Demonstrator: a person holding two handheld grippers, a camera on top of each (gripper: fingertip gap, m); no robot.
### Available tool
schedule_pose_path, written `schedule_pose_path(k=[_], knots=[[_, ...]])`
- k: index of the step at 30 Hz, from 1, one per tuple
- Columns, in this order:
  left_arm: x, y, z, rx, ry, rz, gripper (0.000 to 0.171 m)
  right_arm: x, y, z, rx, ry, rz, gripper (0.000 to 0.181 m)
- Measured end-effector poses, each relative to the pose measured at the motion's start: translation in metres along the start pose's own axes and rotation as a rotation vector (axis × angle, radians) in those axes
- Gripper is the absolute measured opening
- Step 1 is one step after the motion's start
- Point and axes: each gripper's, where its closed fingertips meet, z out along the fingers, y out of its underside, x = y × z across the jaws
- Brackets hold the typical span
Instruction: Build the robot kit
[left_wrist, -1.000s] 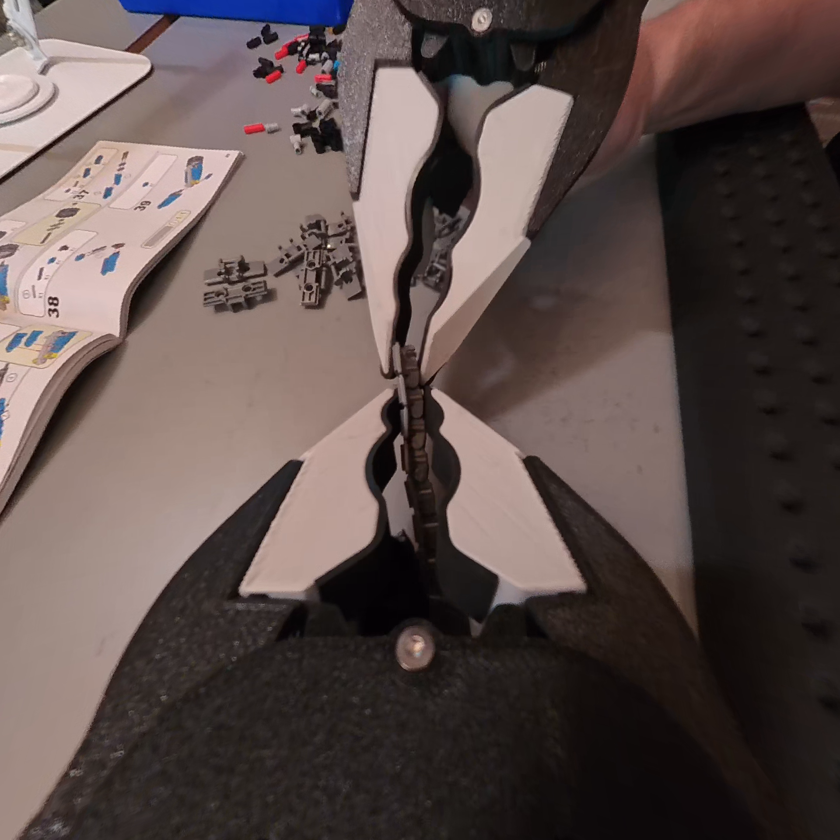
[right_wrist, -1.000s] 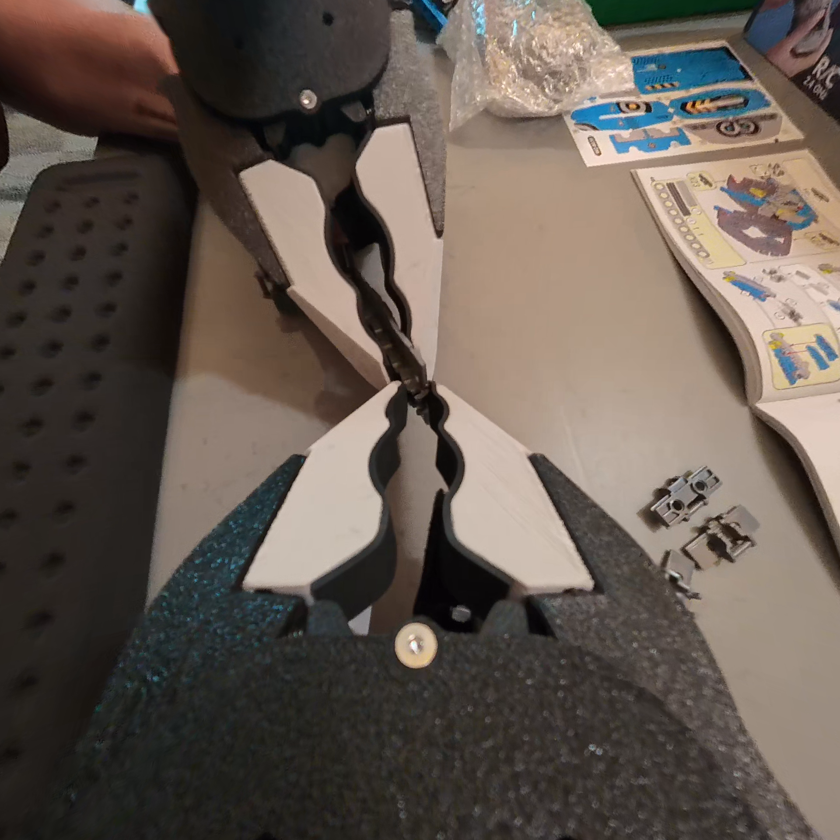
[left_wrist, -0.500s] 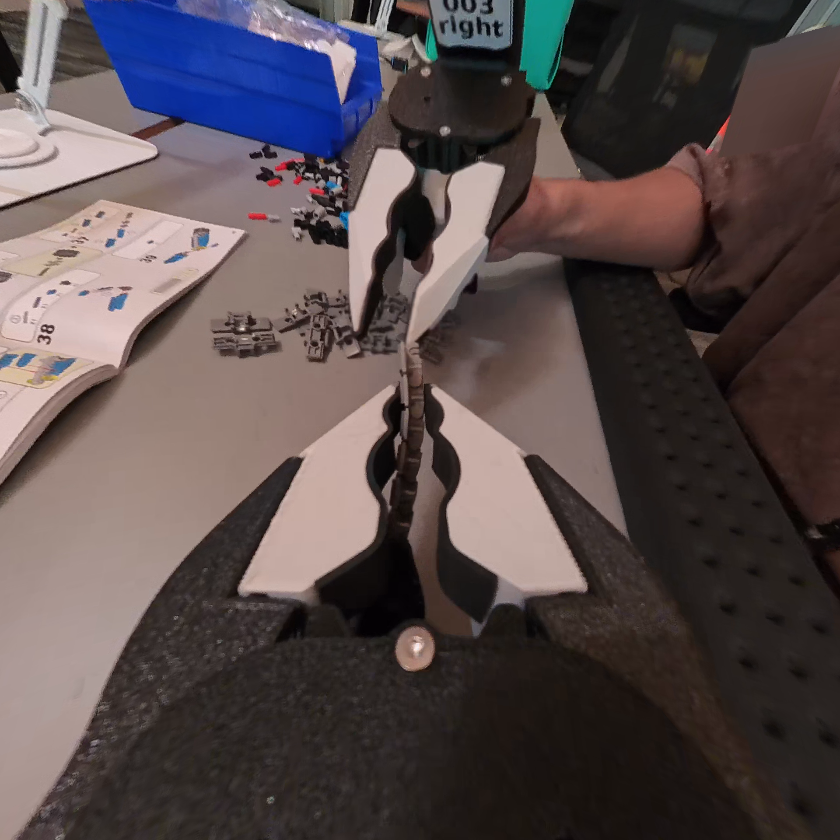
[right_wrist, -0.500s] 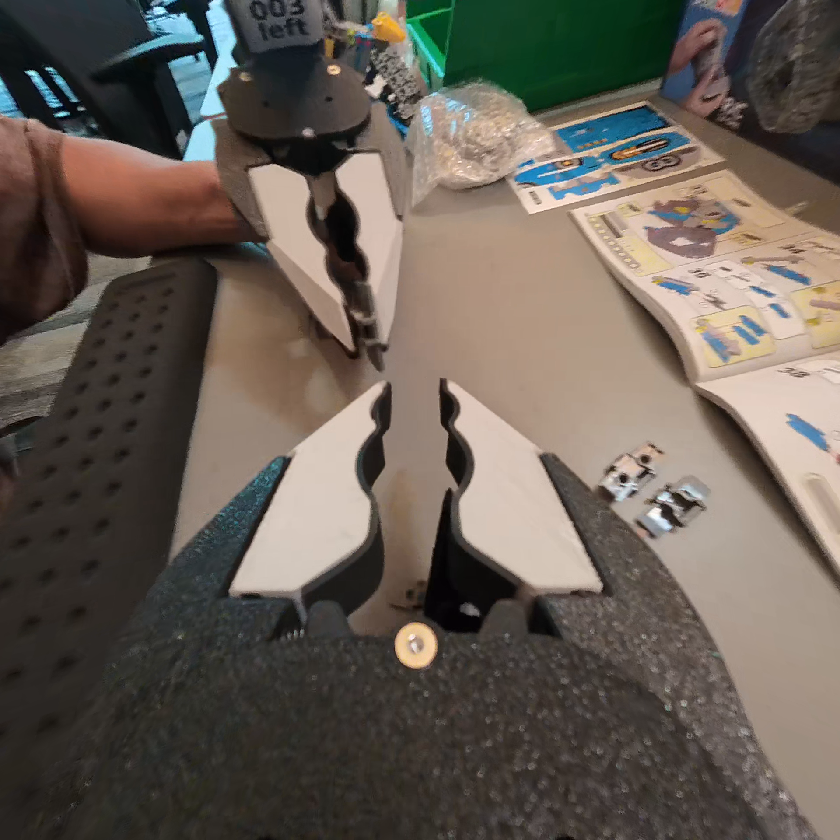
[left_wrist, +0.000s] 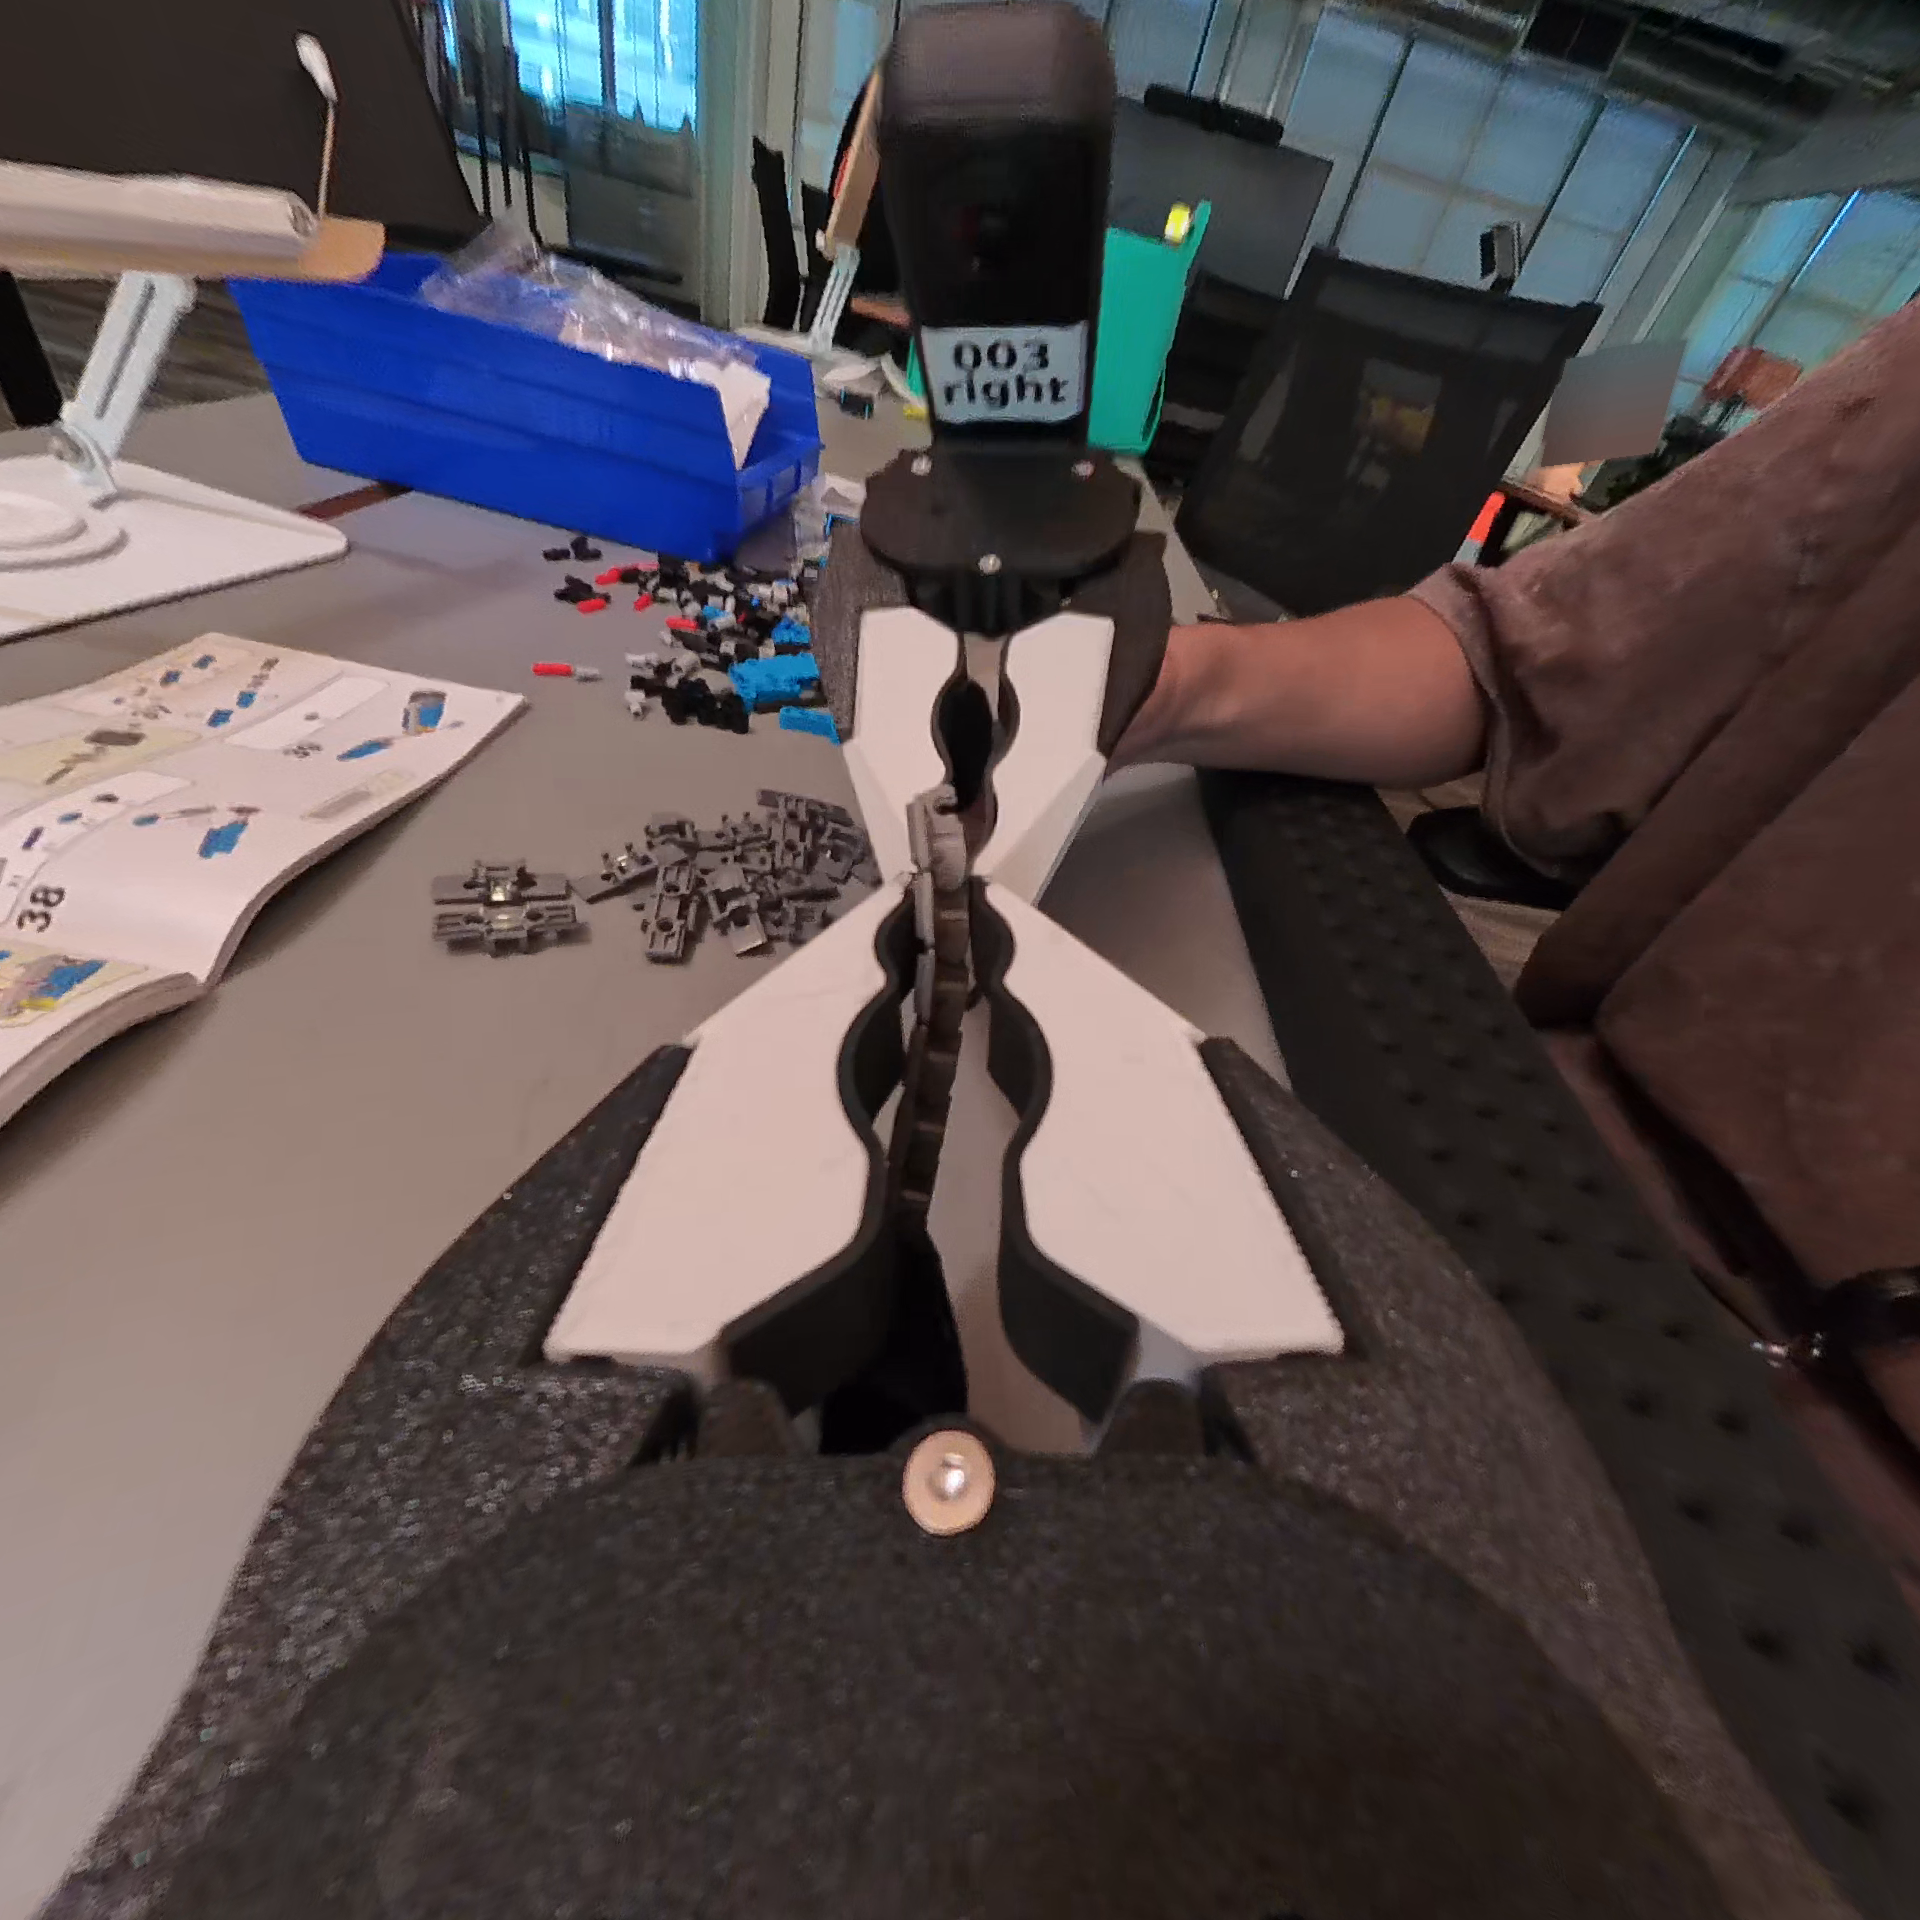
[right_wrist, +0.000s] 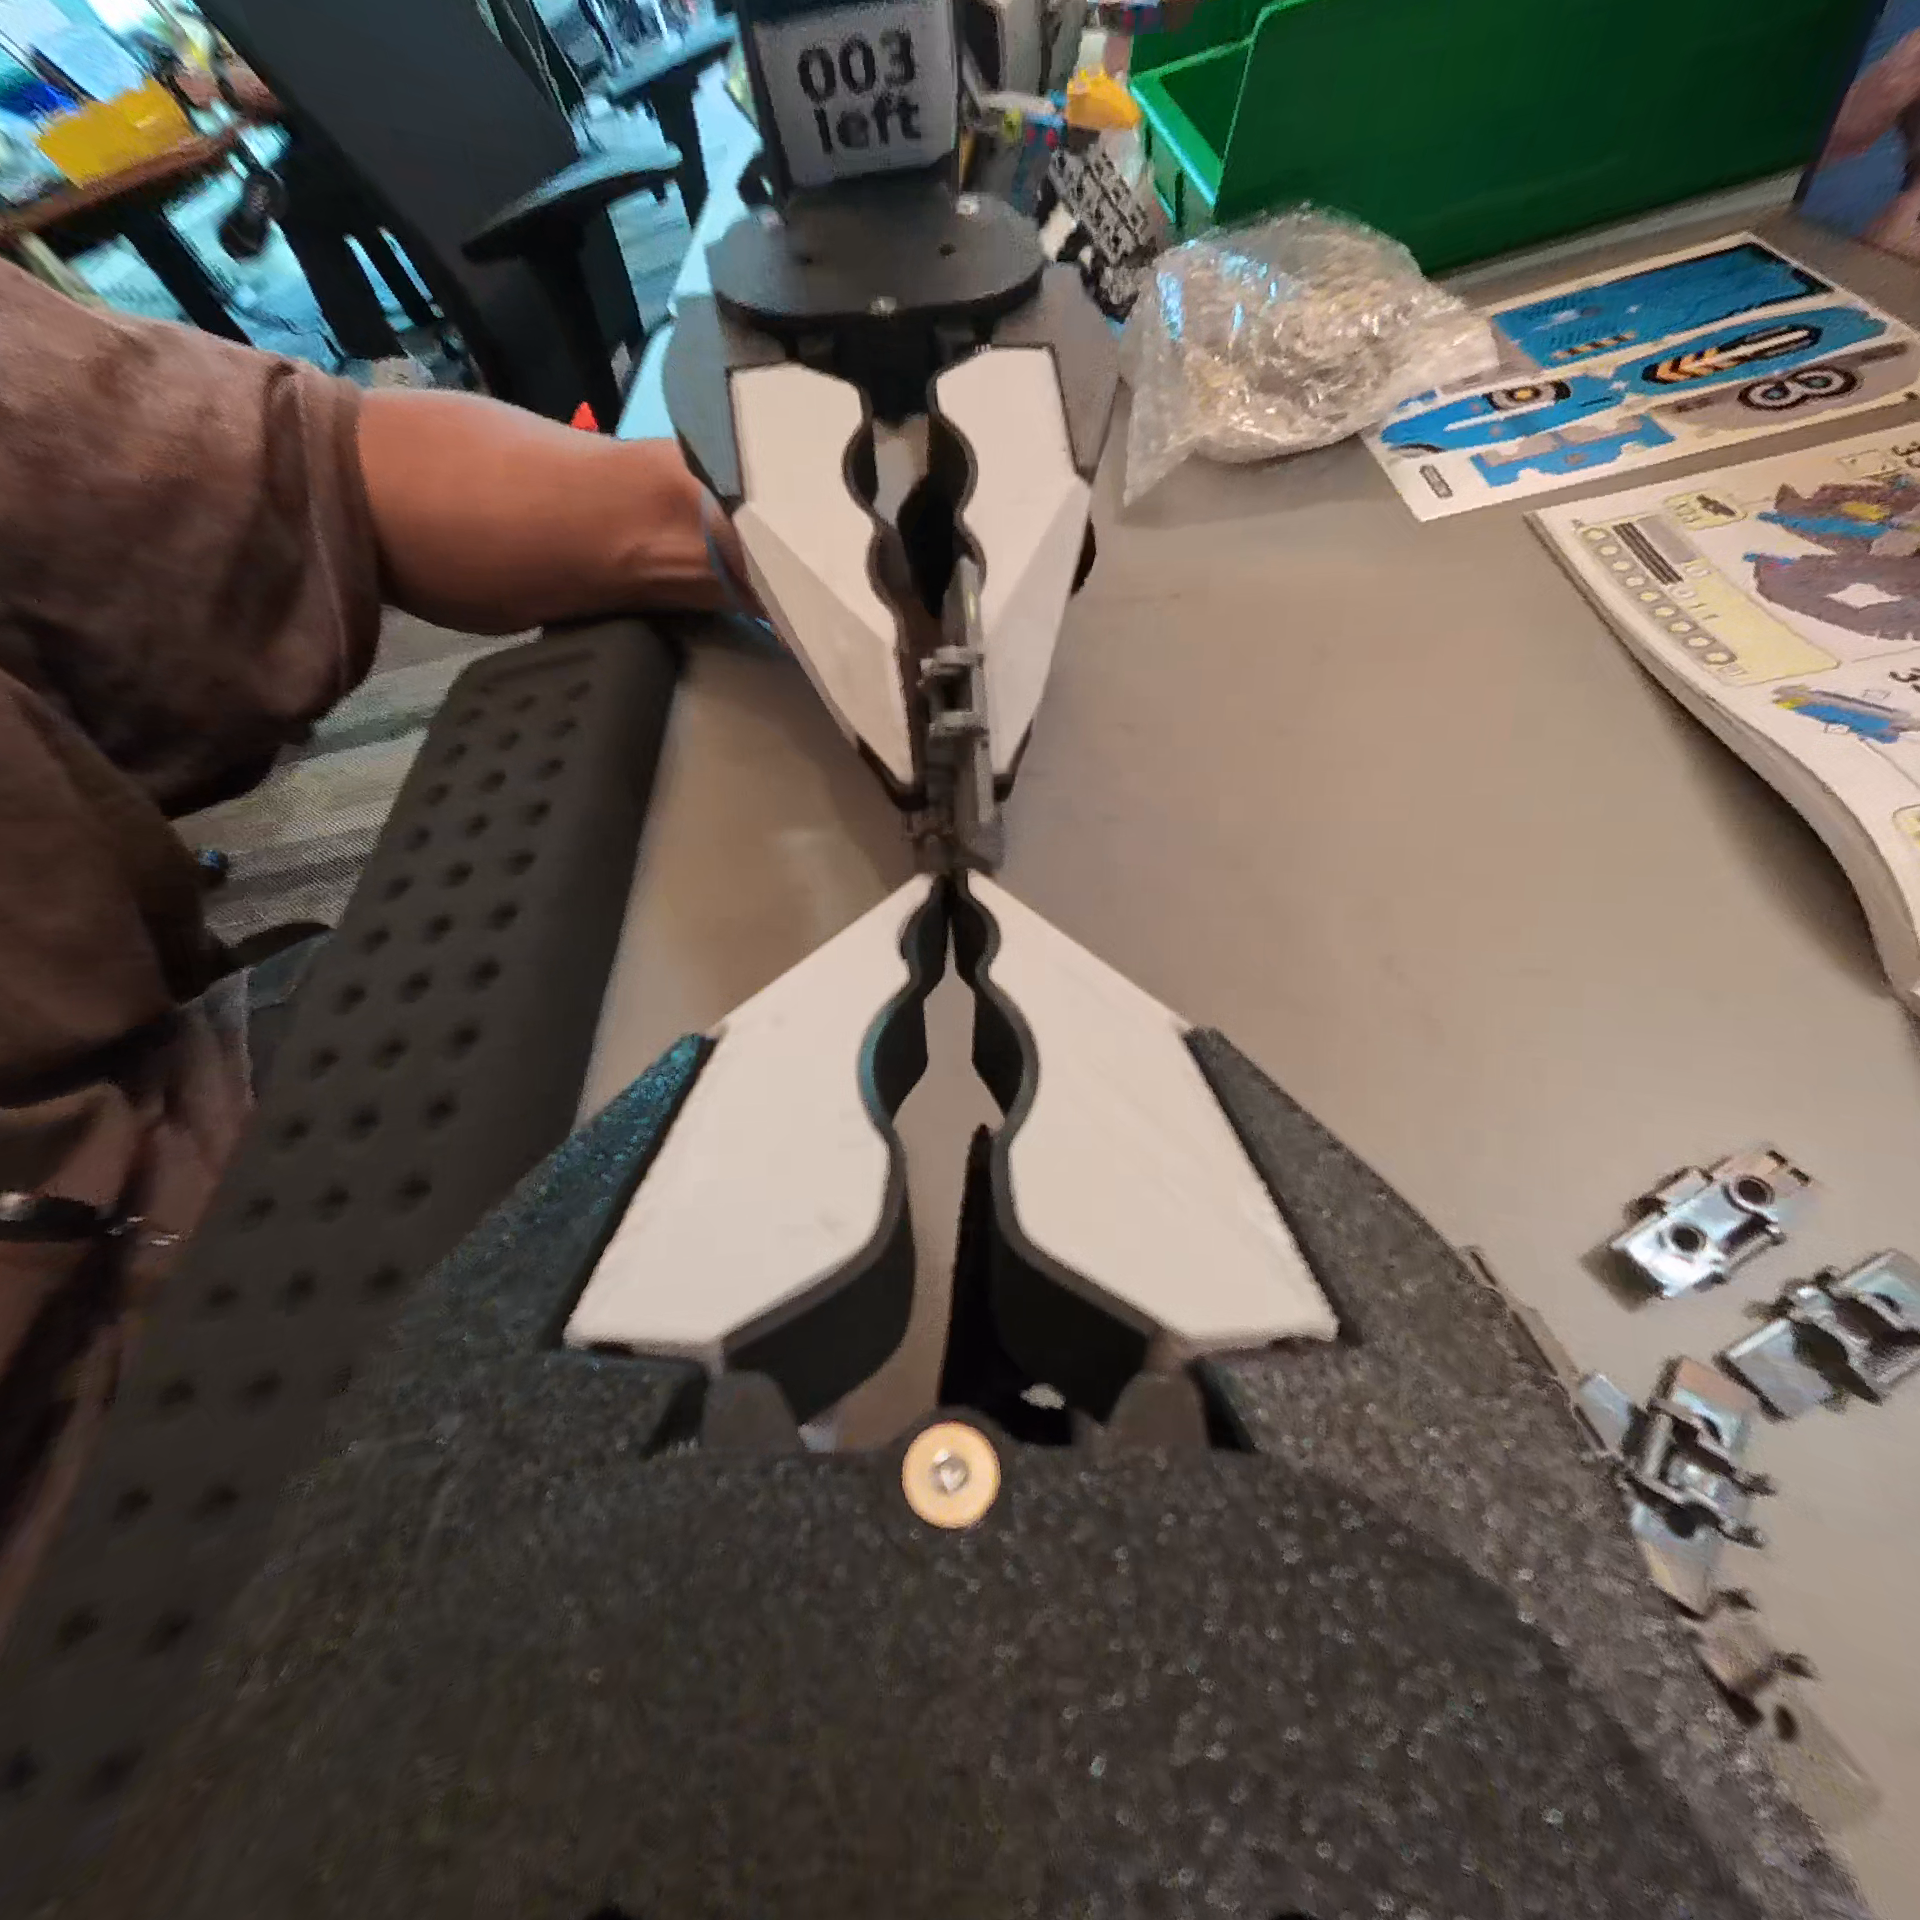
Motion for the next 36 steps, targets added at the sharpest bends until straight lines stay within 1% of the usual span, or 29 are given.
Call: schedule_pose_path(k=[1,2,3,4,5,6,7,8,9,10,11,13,15,18,20,22,24,26,29,31,32,34,36], knots=[[-0.005,0.003,0.001,-0.031,-0.024,-0.007,0.008,0.005,0.004,0.0,-0.037,0.031,-0.013,0.0],[-0.012,0.006,0.0,-0.053,-0.065,0.001,0.007,0.017,0.009,-0.004,-0.077,0.095,-0.024,0.0],[-0.018,0.008,-0.001,-0.077,-0.089,0.019,0.008,0.032,0.011,-0.012,-0.097,0.169,-0.029,0.0],[-0.025,0.013,-0.002,-0.129,-0.109,0.024,0.007,0.047,0.014,-0.024,-0.11,0.23,-0.024,0.0],[-0.03,0.024,-0.002,-0.225,-0.114,0.023,0.007,0.061,0.018,-0.037,-0.123,0.283,-0.009,0.0],[-0.034,0.038,-0.004,-0.347,-0.12,0.03,0.007,0.072,0.022,-0.05,-0.124,0.324,0.009,0.005],[-0.043,0.05,-0.006,-0.451,-0.158,0.063,0.007,0.079,0.027,-0.059,-0.126,0.338,0.03,0.01],[-0.051,0.058,-0.007,-0.53,-0.186,0.106,0.007,0.085,0.034,-0.065,-0.144,0.34,0.055,0.016],[-0.053,0.065,-0.006,-0.586,-0.179,0.127,0.008,0.09,0.043,-0.068,-0.183,0.349,0.075,0.025],[-0.056,0.068,-0.003,-0.607,-0.18,0.135,0.008,0.093,0.051,-0.068,-0.223,0.351,0.083,0.029],[-0.059,0.068,0.0,-0.594,-0.187,0.138,0.007,0.093,0.055,-0.065,-0.246,0.342,0.074,0.029],[-0.058,0.069,0.004,-0.541,-0.186,0.126,0.007,0.093,0.059,-0.06,-0.275,0.37,0.02,0.023],[-0.053,0.072,0.001,-0.517,-0.193,0.167,0.007,0.096,0.065,-0.06,-0.331,0.407,-0.028,0.022],[-0.044,0.058,-0.006,-0.422,-0.219,0.273,0.007,0.094,0.062,-0.057,-0.339,0.41,-0.055,0.022],[-0.038,0.047,-0.006,-0.361,-0.204,0.278,0.008,0.095,0.062,-0.052,-0.348,0.412,-0.07,0.023],[-0.039,0.048,-0.006,-0.366,-0.194,0.256,0.008,0.099,0.065,-0.048,-0.398,0.444,-0.109,0.023],[-0.042,0.057,-0.008,-0.406,-0.192,0.244,0.008,0.102,0.068,-0.045,-0.448,0.474,-0.141,0.022],[-0.041,0.058,-0.008,-0.414,-0.191,0.255,0.008,0.103,0.069,-0.043,-0.46,0.472,-0.103,0.017],[-0.04,0.061,-0.007,-0.434,-0.19,0.267,0.008,0.102,0.069,-0.044,-0.462,0.447,-0.007,0.016],[-0.043,0.069,-0.008,-0.484,-0.201,0.266,0.007,0.099,0.065,-0.042,-0.425,0.442,-0.001,0.013],[-0.044,0.075,-0.01,-0.525,-0.203,0.26,0.008,0.092,0.057,-0.037,-0.366,0.405,0.022,0.009],[-0.039,0.082,-0.011,-0.577,-0.178,0.221,0.007,0.074,0.038,-0.027,-0.243,0.284,0.144,0.009],[-0.03,0.083,-0.011,-0.591,-0.136,0.165,0.008,0.057,0.02,-0.018,-0.12,0.161,0.265,0.009]])
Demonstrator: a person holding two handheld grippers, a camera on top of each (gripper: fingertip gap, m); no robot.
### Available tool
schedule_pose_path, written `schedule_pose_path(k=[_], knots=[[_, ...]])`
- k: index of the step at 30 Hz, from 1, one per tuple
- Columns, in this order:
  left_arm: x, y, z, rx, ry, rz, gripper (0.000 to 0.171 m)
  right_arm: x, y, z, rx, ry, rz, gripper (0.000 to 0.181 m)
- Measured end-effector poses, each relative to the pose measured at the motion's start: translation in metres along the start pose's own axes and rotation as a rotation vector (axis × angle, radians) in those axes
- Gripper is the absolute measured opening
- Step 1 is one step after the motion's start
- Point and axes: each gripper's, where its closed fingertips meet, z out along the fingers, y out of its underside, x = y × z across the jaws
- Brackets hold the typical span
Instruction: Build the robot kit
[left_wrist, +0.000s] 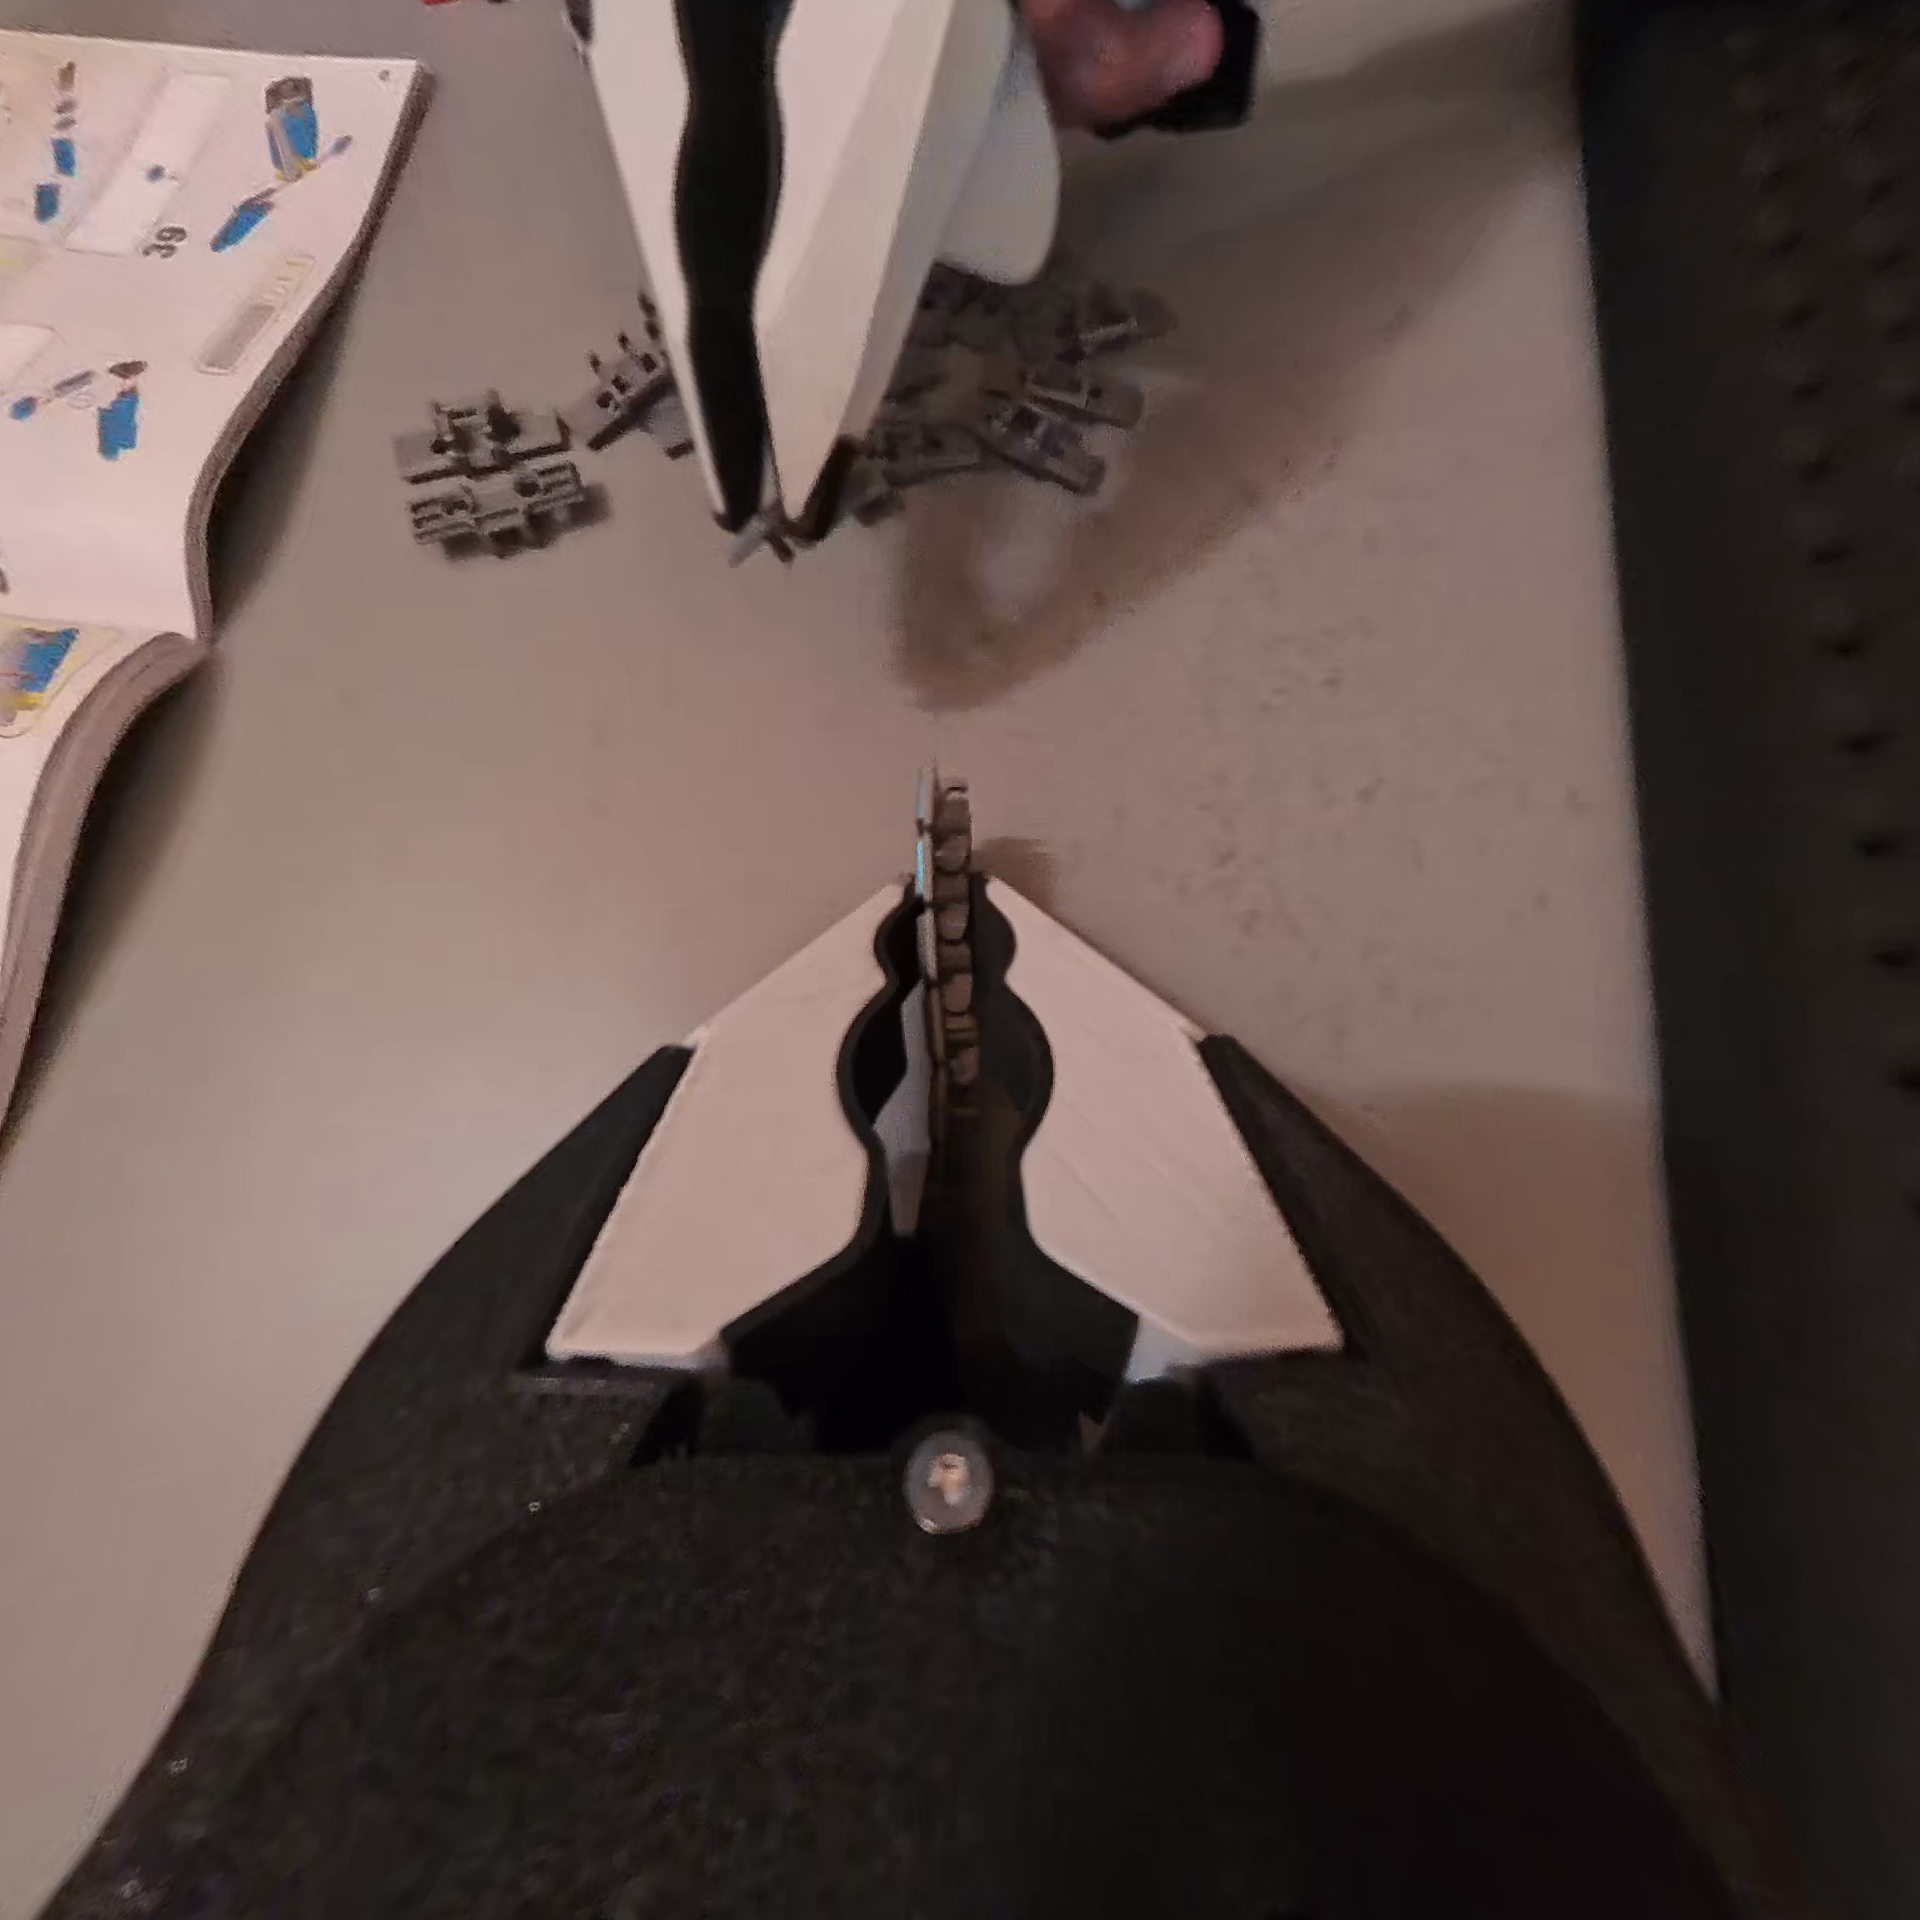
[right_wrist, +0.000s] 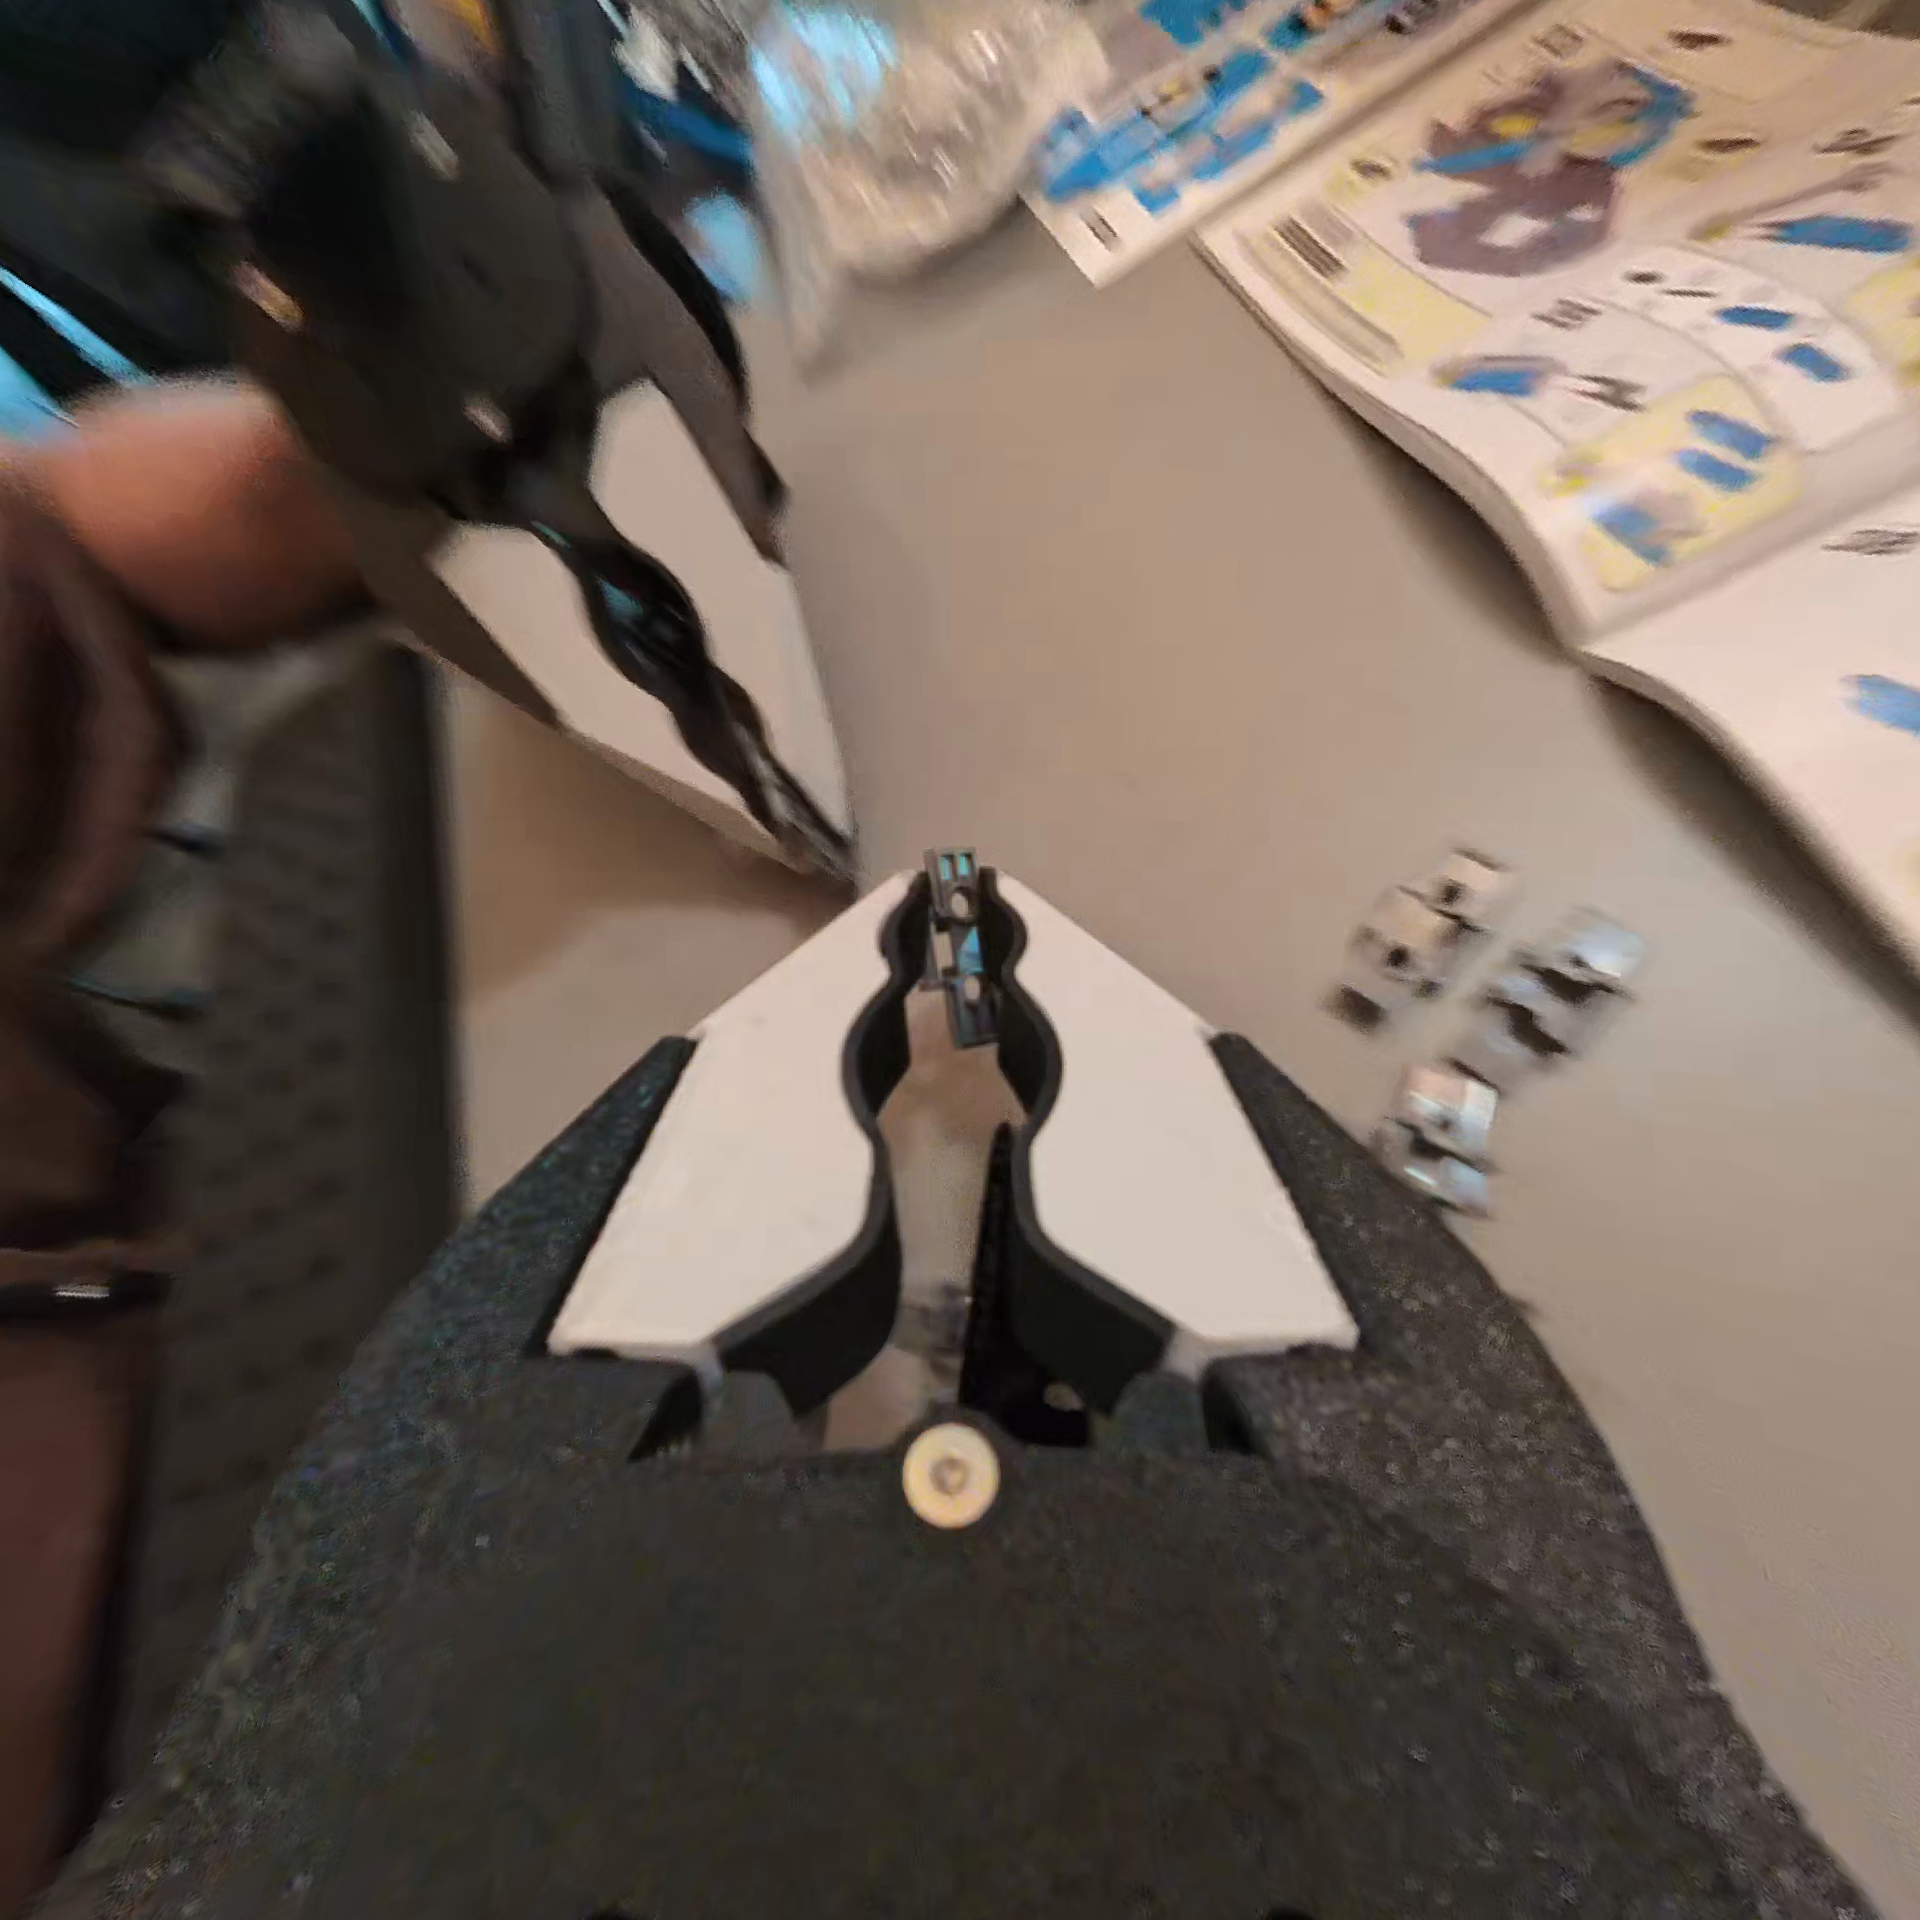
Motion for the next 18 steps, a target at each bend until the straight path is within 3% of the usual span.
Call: schedule_pose_path(k=[5,11,18], knots=[[-0.009,0.002,0.005,0.002,-0.059,0.003,0.008,-0.023,-0.015,0.004,0.112,-0.223,0.193,0.003],[-0.011,0.002,0.005,0.009,-0.061,-0.01,0.008,-0.014,0.012,0.025,-0.047,-0.068,0.047,0.003],[-0.011,0.002,0.005,0.014,-0.053,-0.02,0.008,-0.009,0.024,0.029,-0.119,0.031,-0.109,0.003]])
